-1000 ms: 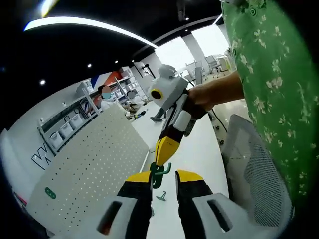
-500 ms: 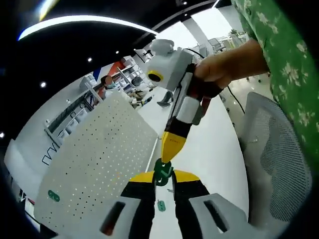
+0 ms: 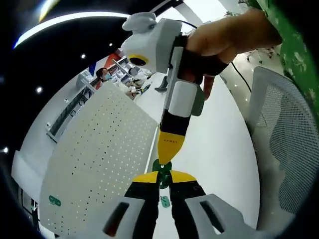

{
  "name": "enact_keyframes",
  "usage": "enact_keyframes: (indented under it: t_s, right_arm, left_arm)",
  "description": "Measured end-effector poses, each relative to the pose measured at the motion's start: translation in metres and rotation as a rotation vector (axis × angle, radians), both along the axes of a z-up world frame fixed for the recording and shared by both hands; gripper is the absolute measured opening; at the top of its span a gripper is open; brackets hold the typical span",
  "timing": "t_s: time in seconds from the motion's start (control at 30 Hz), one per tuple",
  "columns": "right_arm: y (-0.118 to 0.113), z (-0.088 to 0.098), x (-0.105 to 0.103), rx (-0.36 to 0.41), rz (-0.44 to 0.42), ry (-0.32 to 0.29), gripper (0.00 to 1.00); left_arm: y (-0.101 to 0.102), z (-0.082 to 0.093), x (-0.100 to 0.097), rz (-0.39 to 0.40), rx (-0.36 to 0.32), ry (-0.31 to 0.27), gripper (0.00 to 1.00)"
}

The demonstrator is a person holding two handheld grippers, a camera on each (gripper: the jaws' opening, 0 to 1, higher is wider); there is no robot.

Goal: Insert the hook assembly into the mounting plate slot until the hook locks in place.

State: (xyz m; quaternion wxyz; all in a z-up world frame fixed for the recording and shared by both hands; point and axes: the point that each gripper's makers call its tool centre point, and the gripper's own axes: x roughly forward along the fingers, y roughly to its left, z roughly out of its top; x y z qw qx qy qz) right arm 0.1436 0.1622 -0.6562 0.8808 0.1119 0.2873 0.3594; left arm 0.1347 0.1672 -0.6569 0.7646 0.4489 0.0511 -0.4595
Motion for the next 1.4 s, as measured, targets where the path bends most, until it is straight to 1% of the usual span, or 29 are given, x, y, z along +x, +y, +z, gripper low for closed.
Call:
enact_keyframes:
  t_s: [0.17,0.27,0.6,0.7,0.83,0.9,0.97,1.13,1.27,1.4]
  right_arm:
    - [0.0,-0.001,0.0,0.0,-0.003,0.003,0.0]
    - [0.001,-0.002,0.0,-0.003,-0.002,0.005,0.0]
    - [0.001,-0.001,0.001,0.002,-0.003,0.01,0.0]
    - [0.002,0.0,0.0,0.004,0.002,0.008,0.0]
    - [0.004,0.0,0.0,-0.004,0.017,-0.003,0.01]
    - [0.005,0.001,0.001,-0.01,0.024,-0.02,0.01]
    - [0.007,0.003,0.001,-0.013,0.033,-0.035,0.02]
    - [0.008,0.006,0.001,-0.013,0.037,-0.06,0.06]
    - [0.007,0.013,0.001,-0.012,0.042,-0.111,0.12]
    - [0.007,0.024,0.002,0.006,0.038,-0.169,0.16]
  left_arm:
    - [0.002,-0.002,0.002,0.005,0.019,-0.008,0.06]
    - [0.002,-0.003,0.004,0.007,0.018,-0.007,0.04]
    - [0.002,-0.006,0.005,0.014,0.007,0.016,0.04]
    - [0.003,-0.006,0.006,0.033,-0.035,0.047,0.04]
    - [0.005,-0.006,0.006,0.048,-0.066,0.075,0.04]
    - [0.006,-0.005,0.007,0.055,-0.077,0.077,0.03]
    - [0.008,-0.005,0.008,0.067,-0.095,0.094,0.03]
    - [0.012,-0.002,0.011,0.104,-0.165,0.145,0.03]
    - [0.014,-0.002,0.012,0.125,-0.22,0.195,0.03]
    - [0.016,0.001,0.015,0.152,-0.298,0.255,0.03]
